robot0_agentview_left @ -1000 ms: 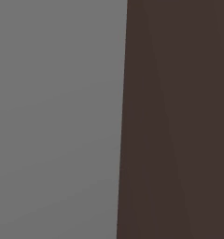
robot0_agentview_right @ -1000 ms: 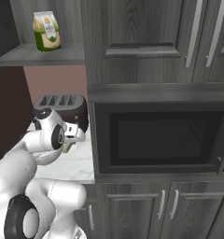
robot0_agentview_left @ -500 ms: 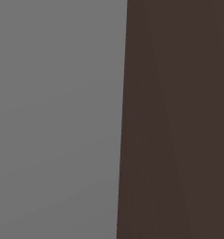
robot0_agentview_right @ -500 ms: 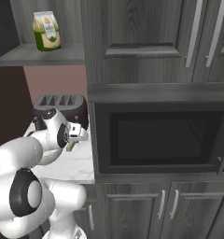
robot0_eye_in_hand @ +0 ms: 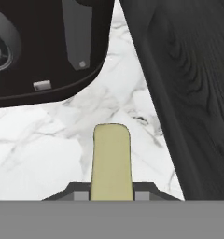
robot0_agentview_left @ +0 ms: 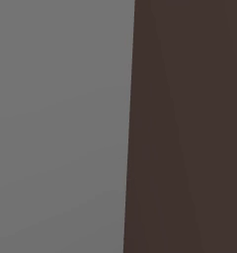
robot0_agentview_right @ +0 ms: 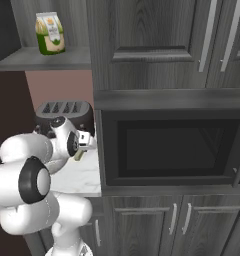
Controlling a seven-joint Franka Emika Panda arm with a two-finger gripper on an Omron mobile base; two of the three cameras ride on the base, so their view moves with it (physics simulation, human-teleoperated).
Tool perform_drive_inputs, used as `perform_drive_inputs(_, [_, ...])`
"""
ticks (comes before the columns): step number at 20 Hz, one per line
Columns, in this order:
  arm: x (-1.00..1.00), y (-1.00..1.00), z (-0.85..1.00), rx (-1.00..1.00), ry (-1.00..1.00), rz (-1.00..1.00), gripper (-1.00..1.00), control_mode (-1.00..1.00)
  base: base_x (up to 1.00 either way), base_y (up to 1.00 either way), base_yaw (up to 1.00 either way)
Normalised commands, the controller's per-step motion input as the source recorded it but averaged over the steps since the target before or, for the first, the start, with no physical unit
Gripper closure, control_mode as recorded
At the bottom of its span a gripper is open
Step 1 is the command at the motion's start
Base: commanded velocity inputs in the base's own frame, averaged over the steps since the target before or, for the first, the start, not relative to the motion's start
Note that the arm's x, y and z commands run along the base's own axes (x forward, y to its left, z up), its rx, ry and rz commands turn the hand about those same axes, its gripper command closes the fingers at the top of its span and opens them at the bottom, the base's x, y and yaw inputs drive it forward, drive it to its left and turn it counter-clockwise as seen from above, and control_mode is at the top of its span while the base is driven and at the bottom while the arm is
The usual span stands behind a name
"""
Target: Pick the egg and butter from the fridge and place them by the bowl for mixing.
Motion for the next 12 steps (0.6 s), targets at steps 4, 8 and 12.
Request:
perform_drive_inputs(4, [0.21,0.0,-0.1,0.0,0.0,0.0,1.0,-1.0,0.0,0.0,0.0])
perform_drive_inputs(8, [0.03,0.0,-0.03,-0.01,0.0,0.0,-1.0,-1.0,0.0,0.0,0.0])
perform_drive_inputs(12, [0.0,0.0,0.0,0.0,0.0,0.0,-1.0,-1.0,0.0,0.0,0.0])
